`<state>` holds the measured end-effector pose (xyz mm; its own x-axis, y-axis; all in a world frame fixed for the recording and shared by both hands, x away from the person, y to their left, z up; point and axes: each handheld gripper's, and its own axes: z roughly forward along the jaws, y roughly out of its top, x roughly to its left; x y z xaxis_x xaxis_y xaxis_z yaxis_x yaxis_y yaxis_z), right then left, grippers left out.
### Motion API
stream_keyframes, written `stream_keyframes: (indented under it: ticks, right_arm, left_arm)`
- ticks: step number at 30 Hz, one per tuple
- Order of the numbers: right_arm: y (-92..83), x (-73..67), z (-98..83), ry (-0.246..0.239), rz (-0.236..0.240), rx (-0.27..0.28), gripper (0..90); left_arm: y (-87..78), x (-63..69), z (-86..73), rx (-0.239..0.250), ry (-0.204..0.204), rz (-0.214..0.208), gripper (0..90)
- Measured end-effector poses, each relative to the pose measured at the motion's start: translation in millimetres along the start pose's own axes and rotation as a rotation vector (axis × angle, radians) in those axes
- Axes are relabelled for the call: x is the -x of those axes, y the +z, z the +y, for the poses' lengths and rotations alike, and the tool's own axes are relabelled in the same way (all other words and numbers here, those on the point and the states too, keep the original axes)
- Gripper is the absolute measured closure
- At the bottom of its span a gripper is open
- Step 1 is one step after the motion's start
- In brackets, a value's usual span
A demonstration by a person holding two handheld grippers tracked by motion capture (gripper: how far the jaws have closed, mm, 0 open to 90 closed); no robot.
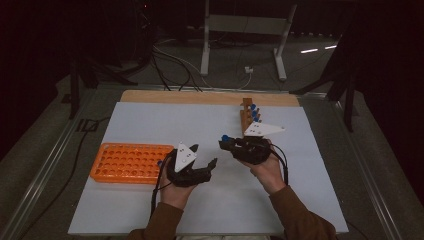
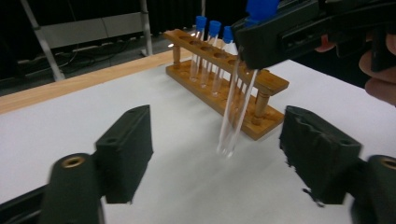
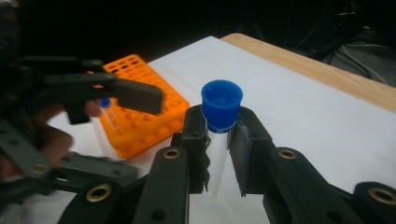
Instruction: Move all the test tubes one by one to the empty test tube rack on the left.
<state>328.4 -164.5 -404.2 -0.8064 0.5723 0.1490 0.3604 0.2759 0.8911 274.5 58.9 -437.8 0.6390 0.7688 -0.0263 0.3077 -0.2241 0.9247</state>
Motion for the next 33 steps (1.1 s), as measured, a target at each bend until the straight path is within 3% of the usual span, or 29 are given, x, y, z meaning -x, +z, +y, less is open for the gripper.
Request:
stream_keyframes:
  ticks: [10, 20, 24, 33]
  right_arm:
    - [8.2, -11.7, -0.8, -0.012, 0.045, -0.017, 76.3]
    - [9.9, -16.0, -1.0, -0.022, 0.062, -0.028, 76.3]
    - [9.3, -15.1, -1.1, -0.022, 0.068, -0.029, 75.5]
    - [-0.8, -7.3, -1.4, 0.003, 0.083, 0.010, 43.0]
  left_arm:
    - [11.4, 5.7, 1.5, -0.032, 0.020, -0.012, 52.8]
    - [12.9, 5.6, 0.4, -0.037, 0.039, -0.052, 76.6]
    - [13.0, 5.8, 0.3, -0.039, 0.046, -0.060, 78.1]
    - [8.9, -1.4, -0.7, -0.040, 0.018, -0.051, 78.2]
